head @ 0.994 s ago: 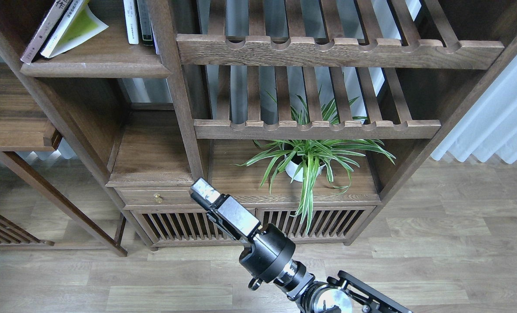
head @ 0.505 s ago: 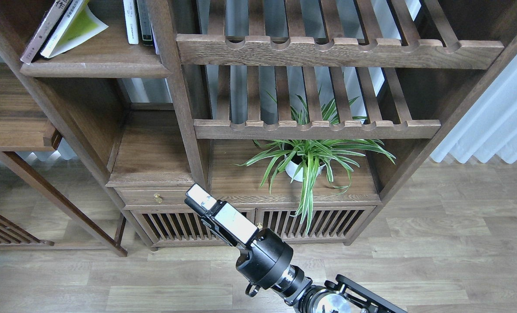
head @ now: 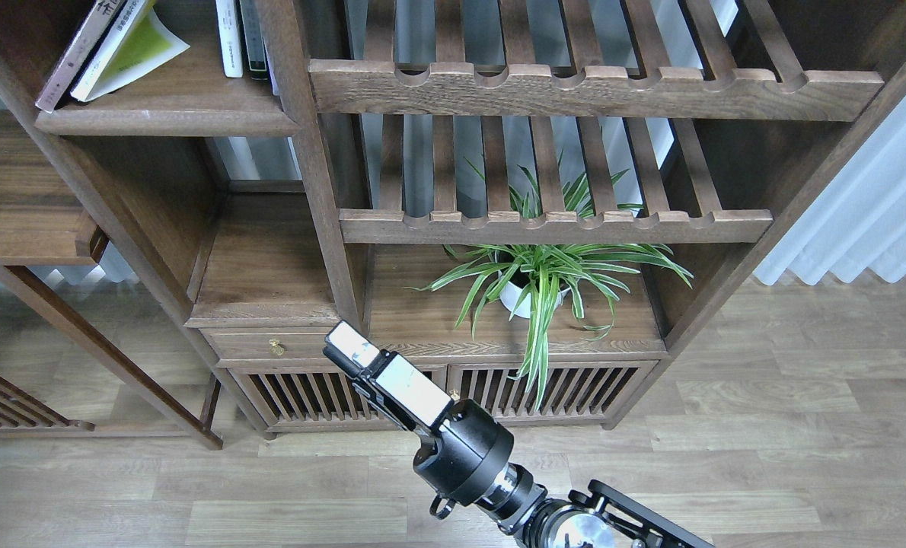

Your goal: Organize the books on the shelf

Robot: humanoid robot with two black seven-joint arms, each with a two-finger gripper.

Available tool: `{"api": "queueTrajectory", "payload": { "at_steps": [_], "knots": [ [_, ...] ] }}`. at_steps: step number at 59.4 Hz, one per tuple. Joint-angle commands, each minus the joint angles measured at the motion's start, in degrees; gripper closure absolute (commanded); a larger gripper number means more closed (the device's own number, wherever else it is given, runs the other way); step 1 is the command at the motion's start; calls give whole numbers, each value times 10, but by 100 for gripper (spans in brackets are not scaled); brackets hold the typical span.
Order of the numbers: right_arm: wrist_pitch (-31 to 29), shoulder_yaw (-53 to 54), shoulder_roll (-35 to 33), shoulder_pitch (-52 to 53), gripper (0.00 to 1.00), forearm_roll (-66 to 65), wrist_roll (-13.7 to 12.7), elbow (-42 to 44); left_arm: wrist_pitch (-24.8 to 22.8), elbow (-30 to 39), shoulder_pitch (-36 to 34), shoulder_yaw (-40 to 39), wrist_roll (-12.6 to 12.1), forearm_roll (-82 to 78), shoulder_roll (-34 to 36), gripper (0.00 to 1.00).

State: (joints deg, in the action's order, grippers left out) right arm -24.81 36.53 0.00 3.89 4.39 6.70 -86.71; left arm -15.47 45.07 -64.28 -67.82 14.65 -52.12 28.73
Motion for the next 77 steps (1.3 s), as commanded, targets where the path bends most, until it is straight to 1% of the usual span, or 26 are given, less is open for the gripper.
{"api": "queueTrajectory", "payload": {
  "at_steps": [1, 4, 12, 14, 24, 28, 31, 33, 38, 41, 43, 44, 46, 51, 54, 57, 59, 63, 66, 67, 69, 73, 75, 77],
  "knots": [
    [2, -1, 0, 2, 24, 0, 0, 1, 0, -4, 1, 11, 5, 0, 0, 97],
    [2, 0, 0, 1, 24, 0, 0, 1, 0, -4, 4, 15, 7, 1, 0, 96],
    [2, -1, 0, 2, 24, 1, 0, 3, -2, -2, 27, 44, 51, 6, 5, 96],
    [2, -1, 0, 2, 24, 1, 0, 3, -3, -2, 33, 45, 56, 7, 4, 96],
    [2, -1, 0, 2, 24, 3, 0, 3, -2, -4, 41, 59, 56, 6, 6, 95],
    [2, -1, 0, 2, 24, 3, 1, 4, -2, -5, 48, 59, 57, 7, 8, 88],
    [1, -5, 0, 2, 24, 3, 1, 4, -2, -5, 51, 59, 57, 8, 7, 86],
    [0, -8, 0, 2, 24, 3, 1, 4, -1, -5, 56, 59, 56, 8, 7, 79],
    [0, -8, 0, 2, 24, 3, 1, 4, -1, -4, 57, 59, 56, 27, 6, 77],
    [1, -8, 0, 2, 24, 3, 0, 3, -1, -4, 57, 59, 56, 39, 5, 73],
    [2, -8, 0, 2, 24, 3, 1, 4, -1, -4, 57, 59, 56, 47, 5, 68],
    [2, -8, 0, 2, 24, 3, 0, 4, -1, -4, 57, 59, 56, 49, 5, 67],
    [5, -8, 0, 2, 24, 3, 1, 4, -1, -4, 59, 58, 56, 68, 7, 61],
    [6, -9, 0, 2, 24, 3, 0, 4, -1, -4, 60, 54, 56, 81, 4, 60],
    [13, -9, 0, 2, 24, 3, 0, 4, -1, -2, 58, 52, 56, 83, -2, 62],
    [15, -9, 0, 2, 24, 3, 1, 4, -1, 5, 52, 49, 57, 94, -32, 62],
    [14, -8, 0, 2, 24, 4, 1, 4, -1, 17, 52, 41, 56, 109, -51, 61],
    [11, -6, 0, 2, 24, 4, 2, 4, -4, 65, 64, 38, 56, 194, -68, 55],
    [10, -6, 0, 2, 24, 4, 9, 4, -4, 119, 71, 33, 57, 248, -76, 56],
    [10, -6, 0, 2, 24, 4, 12, 4, -5, 128, 71, 24, 59, 250, -77, 56],
    [10, -5, 0, 2, 24, 4, 19, 4, -8, 157, 73, 8, 78, 251, -83, 56],
    [9, 0, 0, 3, 24, 4, 19, 3, -8, 214, 87, -13, 78, 259, -114, 56],
    [9, 13, 0, 3, 24, 4, 19, 3, -8, 243, 114, -30, 77, 271, -140, 55],
    [9, 20, 0, 3, 24, 4, 19, 2, -9, 281, 143, -42, 74, 272, -148, 54]
  ]
}}
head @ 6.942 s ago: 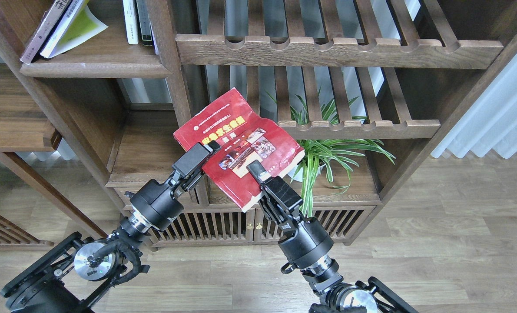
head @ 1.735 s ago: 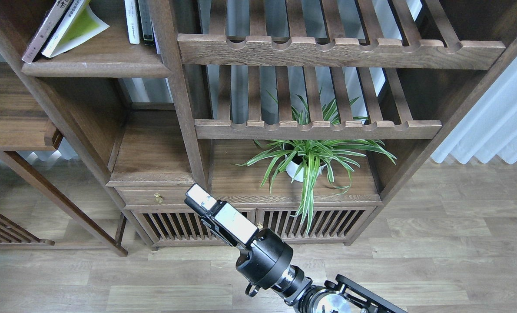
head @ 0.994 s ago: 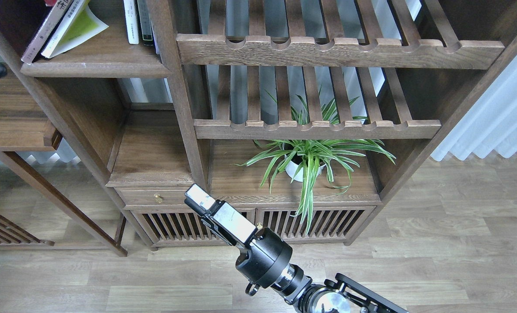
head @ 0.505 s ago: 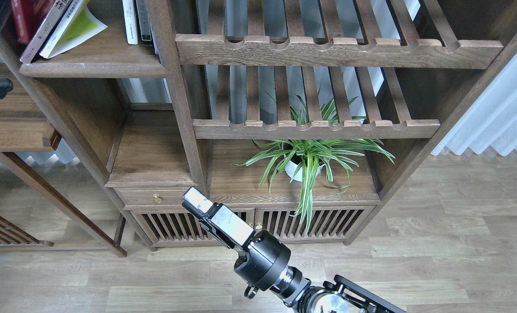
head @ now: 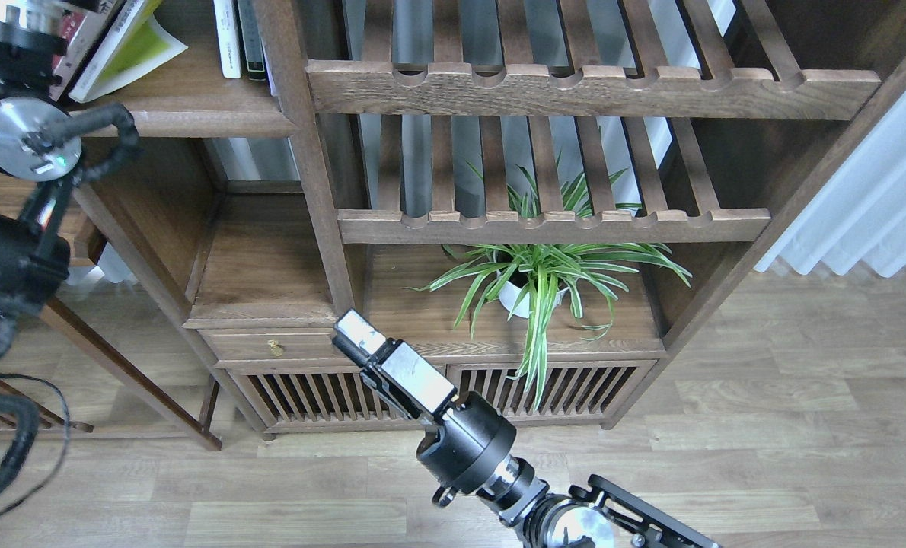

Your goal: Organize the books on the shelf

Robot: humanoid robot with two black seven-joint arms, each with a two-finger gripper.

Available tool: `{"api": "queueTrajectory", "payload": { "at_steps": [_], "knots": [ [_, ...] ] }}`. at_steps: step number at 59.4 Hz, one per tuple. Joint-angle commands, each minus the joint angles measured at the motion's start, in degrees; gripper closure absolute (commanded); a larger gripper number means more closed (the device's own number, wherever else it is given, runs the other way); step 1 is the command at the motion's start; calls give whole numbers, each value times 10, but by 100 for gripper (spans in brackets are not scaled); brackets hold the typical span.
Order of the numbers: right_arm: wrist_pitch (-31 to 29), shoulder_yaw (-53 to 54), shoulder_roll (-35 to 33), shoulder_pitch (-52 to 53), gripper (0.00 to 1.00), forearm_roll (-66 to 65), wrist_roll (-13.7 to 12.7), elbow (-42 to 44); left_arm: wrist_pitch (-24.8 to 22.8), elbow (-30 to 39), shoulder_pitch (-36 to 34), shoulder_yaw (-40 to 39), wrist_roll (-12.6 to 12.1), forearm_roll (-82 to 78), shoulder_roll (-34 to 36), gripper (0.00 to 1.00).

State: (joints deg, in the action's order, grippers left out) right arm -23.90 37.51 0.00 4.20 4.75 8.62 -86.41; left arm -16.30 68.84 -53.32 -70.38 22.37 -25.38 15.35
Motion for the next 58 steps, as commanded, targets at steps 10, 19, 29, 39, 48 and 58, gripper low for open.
{"api": "queueTrajectory", "payload": {
  "at_steps": [10, 19, 29, 39, 48, 58],
  "knots": [
    [-3, 26, 0, 90, 22, 3, 3, 0, -103, 79, 88, -22, -14, 9, -51, 24],
    [2, 67, 0, 135, 19, 5, 3, 38, -117, 75, 215, 36, -72, 14, -154, 3],
    [2, 128, 0, 134, 16, 4, 3, 87, -117, 78, 226, 95, -74, 46, -154, 4],
    [3, 195, 0, 134, 15, 4, 2, 100, -117, 80, 256, 160, -97, 46, -154, 5],
    [4, 193, 0, 134, 15, 4, 1, 101, -117, 80, 259, 164, -116, 46, -154, 5],
    [3, 194, 0, 135, 16, 4, 1, 101, -117, 79, 259, 162, -117, 46, -154, 5]
  ]
}}
